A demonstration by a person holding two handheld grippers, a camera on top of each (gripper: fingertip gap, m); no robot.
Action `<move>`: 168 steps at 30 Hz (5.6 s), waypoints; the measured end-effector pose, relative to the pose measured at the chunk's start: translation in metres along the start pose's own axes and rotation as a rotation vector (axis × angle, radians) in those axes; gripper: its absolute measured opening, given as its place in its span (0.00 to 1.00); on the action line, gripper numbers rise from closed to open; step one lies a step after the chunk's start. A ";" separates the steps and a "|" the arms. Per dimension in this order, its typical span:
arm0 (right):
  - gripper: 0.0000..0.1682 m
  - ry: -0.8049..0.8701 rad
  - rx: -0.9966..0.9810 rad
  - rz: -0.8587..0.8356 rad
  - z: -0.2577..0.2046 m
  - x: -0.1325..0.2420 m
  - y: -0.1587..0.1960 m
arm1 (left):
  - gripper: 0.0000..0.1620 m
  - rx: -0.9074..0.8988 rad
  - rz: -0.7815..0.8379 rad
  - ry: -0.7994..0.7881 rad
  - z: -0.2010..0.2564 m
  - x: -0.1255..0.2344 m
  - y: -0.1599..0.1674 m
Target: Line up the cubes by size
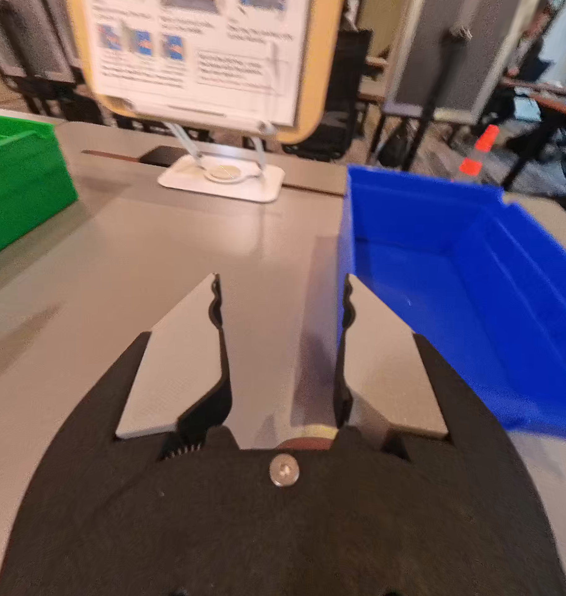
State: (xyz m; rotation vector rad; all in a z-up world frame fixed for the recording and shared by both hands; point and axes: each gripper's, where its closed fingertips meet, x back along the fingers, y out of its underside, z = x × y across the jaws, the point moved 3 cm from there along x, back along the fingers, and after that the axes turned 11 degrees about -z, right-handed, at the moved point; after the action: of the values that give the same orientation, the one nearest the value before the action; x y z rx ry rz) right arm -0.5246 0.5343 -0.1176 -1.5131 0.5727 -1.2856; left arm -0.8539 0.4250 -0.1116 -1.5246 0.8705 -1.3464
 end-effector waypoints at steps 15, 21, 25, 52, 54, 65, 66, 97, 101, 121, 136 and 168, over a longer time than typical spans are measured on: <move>0.49 -0.465 0.450 0.185 -0.092 -0.049 -0.040 | 0.52 -0.105 -0.025 0.084 0.033 -0.035 0.001; 0.47 -0.545 0.387 0.201 -0.093 -0.051 -0.022 | 0.52 -0.107 0.027 0.042 0.006 -0.027 -0.026; 0.49 -0.555 0.426 0.167 -0.100 -0.052 -0.015 | 0.52 -0.073 0.055 -0.063 -0.042 -0.009 -0.037; 0.46 -0.486 0.385 0.201 -0.080 -0.071 -0.014 | 0.49 -0.138 0.110 0.148 0.008 0.031 -0.029; 0.45 -0.477 0.387 0.208 -0.079 -0.071 -0.014 | 0.49 -0.135 0.095 0.137 0.001 0.031 -0.027; 0.42 -0.440 0.440 0.246 -0.081 -0.066 -0.015 | 0.00 -0.039 -0.046 0.051 -0.072 0.002 0.002; 0.42 -0.438 0.438 0.248 -0.080 -0.065 -0.015 | 0.00 -0.023 -0.036 0.014 -0.086 0.003 0.002; 0.39 -0.489 0.466 0.264 -0.091 -0.058 -0.014 | 0.00 -0.504 -0.796 -0.021 -0.115 -0.106 0.058; 0.39 -0.480 0.480 0.266 -0.092 -0.058 -0.013 | 0.00 -0.516 -0.753 -0.172 -0.134 -0.134 0.054; 0.38 -0.486 0.429 0.267 -0.083 -0.058 -0.014 | 0.00 -0.624 -0.817 -0.160 -0.123 -0.144 0.060; 0.37 -0.484 0.406 0.283 -0.077 -0.055 -0.019 | 0.00 -0.640 -0.821 -0.212 -0.136 -0.124 0.055; 0.37 -0.497 0.435 0.340 -0.080 -0.040 -0.025 | 0.00 -0.865 -0.984 -0.265 -0.147 -0.174 0.047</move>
State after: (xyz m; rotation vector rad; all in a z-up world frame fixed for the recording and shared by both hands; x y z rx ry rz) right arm -0.6171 0.5462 -0.1203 -1.2361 0.1930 -0.6771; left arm -1.0246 0.5440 -0.2167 -2.9913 0.5316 -1.3933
